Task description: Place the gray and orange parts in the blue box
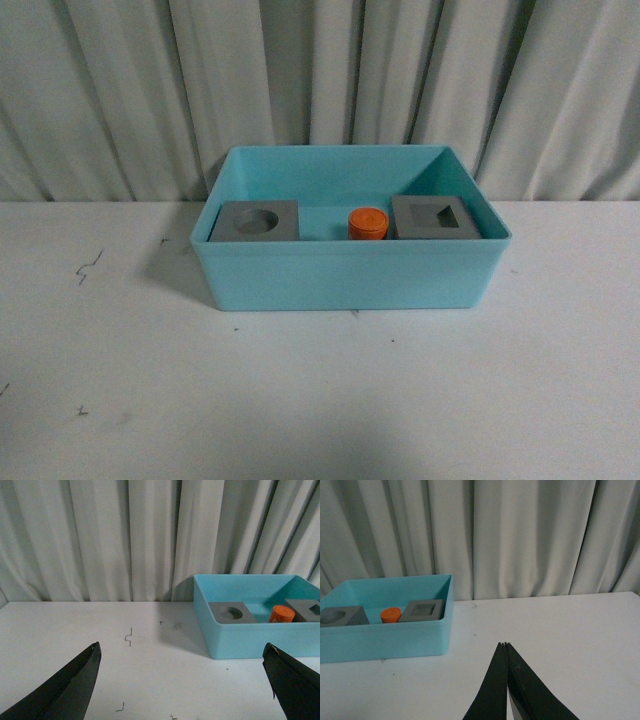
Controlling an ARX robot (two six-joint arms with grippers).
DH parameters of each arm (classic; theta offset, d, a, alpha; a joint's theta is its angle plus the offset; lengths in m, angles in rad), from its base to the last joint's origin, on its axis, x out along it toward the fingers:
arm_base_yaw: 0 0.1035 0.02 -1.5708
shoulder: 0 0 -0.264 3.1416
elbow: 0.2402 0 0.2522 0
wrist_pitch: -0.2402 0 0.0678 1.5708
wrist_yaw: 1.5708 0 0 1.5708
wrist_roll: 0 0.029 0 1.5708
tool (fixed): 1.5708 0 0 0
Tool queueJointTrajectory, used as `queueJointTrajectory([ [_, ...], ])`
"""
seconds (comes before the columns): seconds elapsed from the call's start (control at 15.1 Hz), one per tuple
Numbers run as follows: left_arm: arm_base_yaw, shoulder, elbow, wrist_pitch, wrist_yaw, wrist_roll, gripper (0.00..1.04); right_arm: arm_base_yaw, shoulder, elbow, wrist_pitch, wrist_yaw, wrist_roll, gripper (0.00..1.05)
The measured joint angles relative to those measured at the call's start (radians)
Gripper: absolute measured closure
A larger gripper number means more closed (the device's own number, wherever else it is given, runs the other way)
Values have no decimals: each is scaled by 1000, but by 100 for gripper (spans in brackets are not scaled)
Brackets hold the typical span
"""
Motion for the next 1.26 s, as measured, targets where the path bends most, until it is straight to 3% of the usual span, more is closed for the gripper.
queueJointTrajectory([
  [0.26, 0, 0, 0, 0, 0, 0, 7, 0, 0, 0, 0, 0, 0, 99],
  [0.79, 0, 0, 0, 0, 0, 0, 7, 0, 0, 0, 0, 0, 0, 8],
  [1.26, 0, 0, 0, 0, 0, 0, 7, 0, 0, 0, 0, 0, 0, 6],
])
